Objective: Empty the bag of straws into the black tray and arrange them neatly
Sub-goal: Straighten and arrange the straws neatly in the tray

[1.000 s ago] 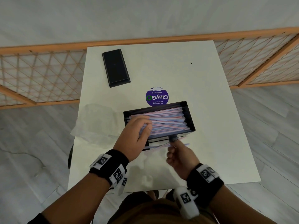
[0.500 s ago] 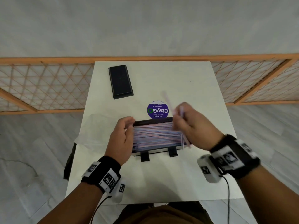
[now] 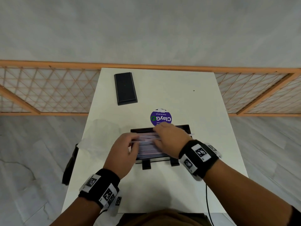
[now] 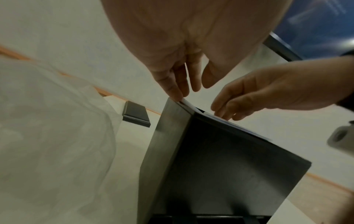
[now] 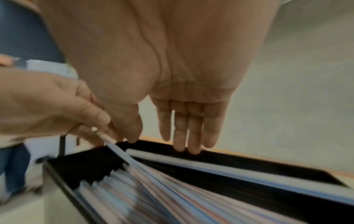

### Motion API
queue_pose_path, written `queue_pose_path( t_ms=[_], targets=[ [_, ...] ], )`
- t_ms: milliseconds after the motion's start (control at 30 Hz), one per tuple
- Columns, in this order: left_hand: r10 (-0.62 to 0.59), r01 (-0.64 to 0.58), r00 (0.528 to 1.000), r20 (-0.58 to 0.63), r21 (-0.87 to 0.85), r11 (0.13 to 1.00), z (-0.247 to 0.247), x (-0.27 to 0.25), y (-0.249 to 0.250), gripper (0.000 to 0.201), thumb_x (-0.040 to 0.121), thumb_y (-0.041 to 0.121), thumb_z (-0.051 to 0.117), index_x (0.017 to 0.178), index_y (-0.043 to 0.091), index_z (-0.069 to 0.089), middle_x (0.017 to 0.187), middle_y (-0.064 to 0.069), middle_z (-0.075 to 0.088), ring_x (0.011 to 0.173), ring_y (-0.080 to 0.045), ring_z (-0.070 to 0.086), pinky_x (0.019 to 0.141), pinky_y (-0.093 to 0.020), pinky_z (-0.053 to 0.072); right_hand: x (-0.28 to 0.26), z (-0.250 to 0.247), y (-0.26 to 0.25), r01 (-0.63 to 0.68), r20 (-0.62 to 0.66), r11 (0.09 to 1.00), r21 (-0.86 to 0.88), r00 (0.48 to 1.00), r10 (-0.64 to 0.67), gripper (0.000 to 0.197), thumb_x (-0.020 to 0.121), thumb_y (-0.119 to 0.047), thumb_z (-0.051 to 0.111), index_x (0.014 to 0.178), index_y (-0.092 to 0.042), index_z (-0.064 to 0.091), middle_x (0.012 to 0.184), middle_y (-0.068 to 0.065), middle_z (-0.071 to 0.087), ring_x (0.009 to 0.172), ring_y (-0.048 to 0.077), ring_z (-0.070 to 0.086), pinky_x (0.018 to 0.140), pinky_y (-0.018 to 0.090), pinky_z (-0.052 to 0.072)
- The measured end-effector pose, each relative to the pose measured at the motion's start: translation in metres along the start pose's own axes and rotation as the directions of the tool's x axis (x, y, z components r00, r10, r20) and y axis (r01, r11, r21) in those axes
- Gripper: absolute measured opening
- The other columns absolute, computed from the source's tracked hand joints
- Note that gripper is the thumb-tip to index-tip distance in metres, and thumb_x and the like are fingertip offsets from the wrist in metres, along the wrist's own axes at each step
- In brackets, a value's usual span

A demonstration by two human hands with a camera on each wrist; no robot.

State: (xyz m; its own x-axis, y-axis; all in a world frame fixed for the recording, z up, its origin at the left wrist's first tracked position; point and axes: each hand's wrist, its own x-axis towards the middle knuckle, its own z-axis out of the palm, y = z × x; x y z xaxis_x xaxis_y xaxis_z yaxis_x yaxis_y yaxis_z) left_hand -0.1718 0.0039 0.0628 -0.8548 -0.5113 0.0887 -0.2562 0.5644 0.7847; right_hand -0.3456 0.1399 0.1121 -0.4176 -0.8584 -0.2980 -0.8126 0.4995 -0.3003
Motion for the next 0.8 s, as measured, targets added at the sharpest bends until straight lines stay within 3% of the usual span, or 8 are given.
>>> queue_pose_path(
  t_ms=[133, 267, 367, 467, 600, 700, 800],
  targets=[
    [0.093, -0.11, 0.993, 0.077, 0.248, 0.963, 0.008, 0.0, -0.002, 0.024, 0.095, 0.025, 0.06, 0.117, 0.028, 0.068, 0.127, 0.013, 0.062, 0.113, -0.012, 0.06, 0.096, -0.031, 0.04, -0.019, 0.002, 0.021, -0.207, -0.078, 0.97, 0.13, 0.973, 0.219, 0.032, 0.098, -0.036, 0.048, 0.122, -0.015, 0.054, 0.122, 0.007, 0.056, 0.111, 0.028, 0.056, 0.09, 0.038, 0.05],
    [0.005, 0.006, 0.999, -0.041, 0.243, 0.97, 0.014, -0.002, -0.002, 0.03, 0.094, 0.016, 0.066, 0.12, 0.03, 0.069, 0.141, 0.01, 0.052, 0.125, -0.012, 0.048, 0.108, -0.032, 0.034, -0.024, 0.015, 0.029, -0.29, -0.032, 0.957, -0.009, 0.956, 0.29, 0.025, 0.094, -0.023, 0.048, 0.117, -0.014, 0.053, 0.124, 0.007, 0.055, 0.118, 0.029, 0.052, 0.091, 0.037, 0.048],
    [-0.098, 0.1, 0.995, -0.025, 0.129, 0.987, 0.018, -0.004, -0.008, 0.031, 0.098, 0.011, 0.061, 0.123, 0.028, 0.07, 0.147, 0.008, 0.047, 0.132, -0.01, 0.044, 0.112, -0.027, 0.035, -0.024, 0.02, 0.025, -0.286, -0.043, 0.941, -0.179, 0.958, 0.283, 0.028, 0.091, -0.017, 0.049, 0.119, -0.015, 0.052, 0.122, 0.007, 0.055, 0.115, 0.028, 0.052, 0.09, 0.036, 0.047],
    [-0.05, 0.055, 0.998, -0.034, 0.18, 0.982, 0.022, -0.006, -0.012, 0.03, 0.095, 0.004, 0.062, 0.117, 0.021, 0.074, 0.139, 0.006, 0.052, 0.121, -0.016, 0.052, 0.105, -0.03, 0.045, -0.016, 0.02, 0.019, -0.278, -0.047, 0.911, -0.305, 0.96, 0.277, 0.028, 0.091, -0.017, 0.051, 0.119, -0.017, 0.054, 0.12, 0.006, 0.057, 0.112, 0.029, 0.054, 0.094, 0.04, 0.043],
    [0.075, -0.051, 0.996, -0.043, 0.404, 0.914, 0.02, -0.003, -0.017, 0.031, 0.084, 0.002, 0.073, 0.107, 0.023, 0.078, 0.114, 0.003, 0.061, 0.093, -0.024, 0.057, 0.081, -0.037, 0.05, -0.012, 0.013, 0.02, -0.251, -0.061, 0.927, -0.28, 0.968, 0.244, 0.025, 0.092, -0.012, 0.049, 0.115, -0.017, 0.058, 0.118, 0.006, 0.06, 0.111, 0.029, 0.056, 0.089, 0.039, 0.046],
    [0.157, -0.141, 0.988, 0.001, 0.44, 0.887, 0.022, -0.003, -0.009, 0.024, 0.09, 0.018, 0.065, 0.108, 0.028, 0.078, 0.104, 0.005, 0.059, 0.087, -0.023, 0.056, 0.075, -0.035, 0.044, -0.008, 0.009, 0.013, -0.128, -0.066, 0.965, -0.227, 0.991, 0.116, 0.024, 0.09, -0.008, 0.05, 0.111, -0.017, 0.059, 0.115, 0.004, 0.058, 0.108, 0.028, 0.056, 0.078, 0.037, 0.045],
    [0.162, -0.154, 0.987, 0.018, 0.435, 0.887, 0.028, -0.003, 0.002, 0.026, 0.093, 0.035, 0.059, 0.114, 0.028, 0.073, 0.112, 0.006, 0.057, 0.096, -0.022, 0.056, 0.079, -0.036, 0.042, -0.006, 0.01, 0.005, -0.118, -0.059, 0.99, -0.076, 0.992, 0.113, 0.02, 0.093, -0.017, 0.053, 0.113, -0.016, 0.058, 0.119, 0.003, 0.056, 0.111, 0.027, 0.056, 0.083, 0.039, 0.051]
  ],
)
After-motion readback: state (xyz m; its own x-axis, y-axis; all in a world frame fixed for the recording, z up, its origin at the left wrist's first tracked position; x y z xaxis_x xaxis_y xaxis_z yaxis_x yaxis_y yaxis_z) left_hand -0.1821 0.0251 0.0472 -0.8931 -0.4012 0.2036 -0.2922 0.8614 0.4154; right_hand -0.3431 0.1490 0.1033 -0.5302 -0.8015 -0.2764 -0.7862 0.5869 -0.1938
